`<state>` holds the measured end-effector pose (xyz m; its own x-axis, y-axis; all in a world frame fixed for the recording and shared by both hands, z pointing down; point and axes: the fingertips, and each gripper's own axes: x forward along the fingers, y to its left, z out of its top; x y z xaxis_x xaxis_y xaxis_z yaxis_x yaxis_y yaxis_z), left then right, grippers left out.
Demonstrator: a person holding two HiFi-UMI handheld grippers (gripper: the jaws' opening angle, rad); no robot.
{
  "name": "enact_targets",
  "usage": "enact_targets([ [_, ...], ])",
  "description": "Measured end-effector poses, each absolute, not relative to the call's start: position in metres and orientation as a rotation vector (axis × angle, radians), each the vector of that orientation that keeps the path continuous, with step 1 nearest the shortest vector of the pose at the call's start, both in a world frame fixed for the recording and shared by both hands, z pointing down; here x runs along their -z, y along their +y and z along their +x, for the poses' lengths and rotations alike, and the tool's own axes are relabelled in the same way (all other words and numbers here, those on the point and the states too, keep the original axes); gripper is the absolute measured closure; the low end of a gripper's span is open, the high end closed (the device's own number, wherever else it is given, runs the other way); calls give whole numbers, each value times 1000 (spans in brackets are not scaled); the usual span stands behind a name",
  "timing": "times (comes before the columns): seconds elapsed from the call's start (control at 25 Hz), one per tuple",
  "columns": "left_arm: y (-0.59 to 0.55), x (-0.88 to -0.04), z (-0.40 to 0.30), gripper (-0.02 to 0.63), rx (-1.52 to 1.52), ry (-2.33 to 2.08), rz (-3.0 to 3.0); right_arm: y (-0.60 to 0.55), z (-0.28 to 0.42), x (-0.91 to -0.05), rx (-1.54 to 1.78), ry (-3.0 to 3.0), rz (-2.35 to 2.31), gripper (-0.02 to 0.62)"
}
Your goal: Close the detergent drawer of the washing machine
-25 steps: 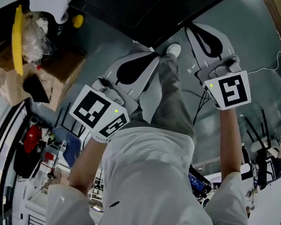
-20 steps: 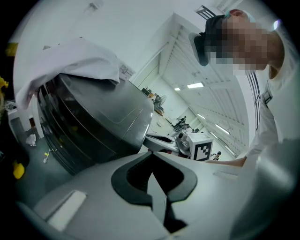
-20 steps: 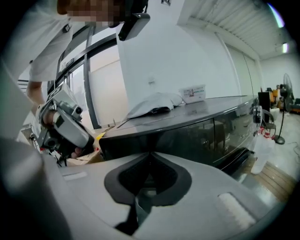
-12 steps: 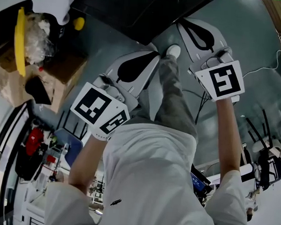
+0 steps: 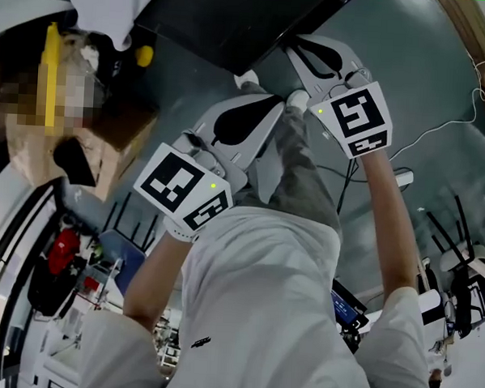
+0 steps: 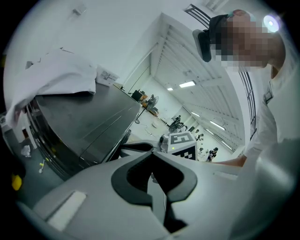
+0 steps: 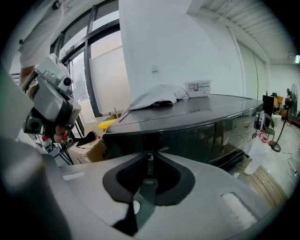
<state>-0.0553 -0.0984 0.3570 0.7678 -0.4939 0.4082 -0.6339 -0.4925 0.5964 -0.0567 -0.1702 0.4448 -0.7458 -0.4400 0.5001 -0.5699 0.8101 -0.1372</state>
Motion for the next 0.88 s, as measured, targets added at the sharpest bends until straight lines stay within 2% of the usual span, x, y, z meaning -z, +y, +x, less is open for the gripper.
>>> enact_targets([
  [0.08, -97, -352, -56, 589, -226, -851, 2197, -167, -57, -439, -397, -2535, 747, 549],
  [0.88, -74, -287, -56, 589, -111, -967, 2280, -121, -24, -307, -253, -2640, 889, 546],
])
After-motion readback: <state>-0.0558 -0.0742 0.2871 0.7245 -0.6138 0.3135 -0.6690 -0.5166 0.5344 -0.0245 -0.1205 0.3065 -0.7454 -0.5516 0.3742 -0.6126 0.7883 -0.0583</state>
